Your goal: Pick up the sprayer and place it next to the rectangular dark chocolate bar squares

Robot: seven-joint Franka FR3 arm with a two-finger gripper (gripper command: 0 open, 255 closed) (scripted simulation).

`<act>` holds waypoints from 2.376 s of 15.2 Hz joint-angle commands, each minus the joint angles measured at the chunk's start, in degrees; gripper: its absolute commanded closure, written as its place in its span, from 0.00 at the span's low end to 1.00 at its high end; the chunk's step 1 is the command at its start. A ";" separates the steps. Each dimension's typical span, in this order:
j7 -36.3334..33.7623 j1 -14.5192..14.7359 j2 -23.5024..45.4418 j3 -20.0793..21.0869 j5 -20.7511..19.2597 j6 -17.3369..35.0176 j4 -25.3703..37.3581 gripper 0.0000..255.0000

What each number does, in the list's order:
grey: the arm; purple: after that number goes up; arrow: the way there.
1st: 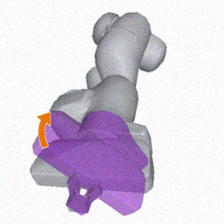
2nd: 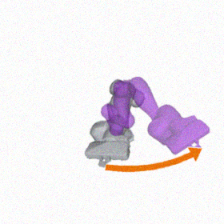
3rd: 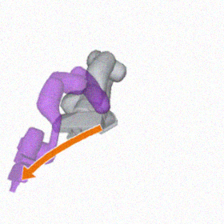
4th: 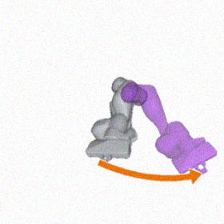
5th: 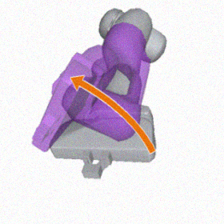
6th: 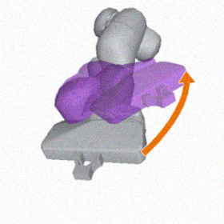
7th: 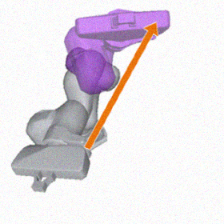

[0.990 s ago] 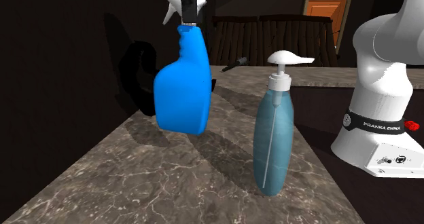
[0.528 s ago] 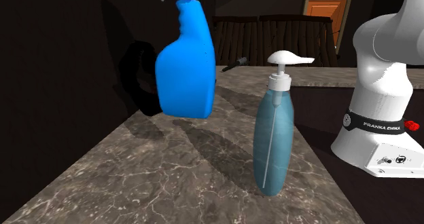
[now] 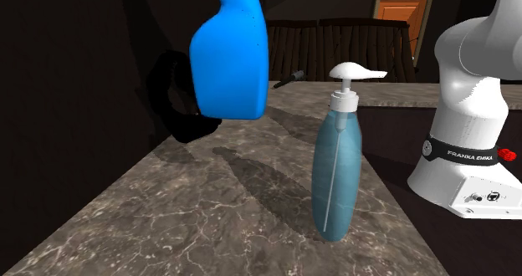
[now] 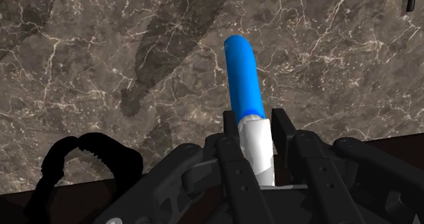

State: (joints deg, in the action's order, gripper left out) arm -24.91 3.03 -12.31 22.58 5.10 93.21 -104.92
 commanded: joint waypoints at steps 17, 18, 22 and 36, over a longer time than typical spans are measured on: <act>-1.82 -0.10 5.40 0.67 -1.90 -14.77 19.83 1.00; -1.98 -0.07 5.88 0.76 -2.08 -15.66 21.17 1.00; -2.70 0.14 8.08 1.23 -2.89 -19.37 26.92 1.00; 18.00 -7.04 -4.39 -11.74 -1.69 -11.13 6.00 1.00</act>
State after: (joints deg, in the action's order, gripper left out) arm -8.25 -3.61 -16.25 11.66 3.56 81.68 -98.05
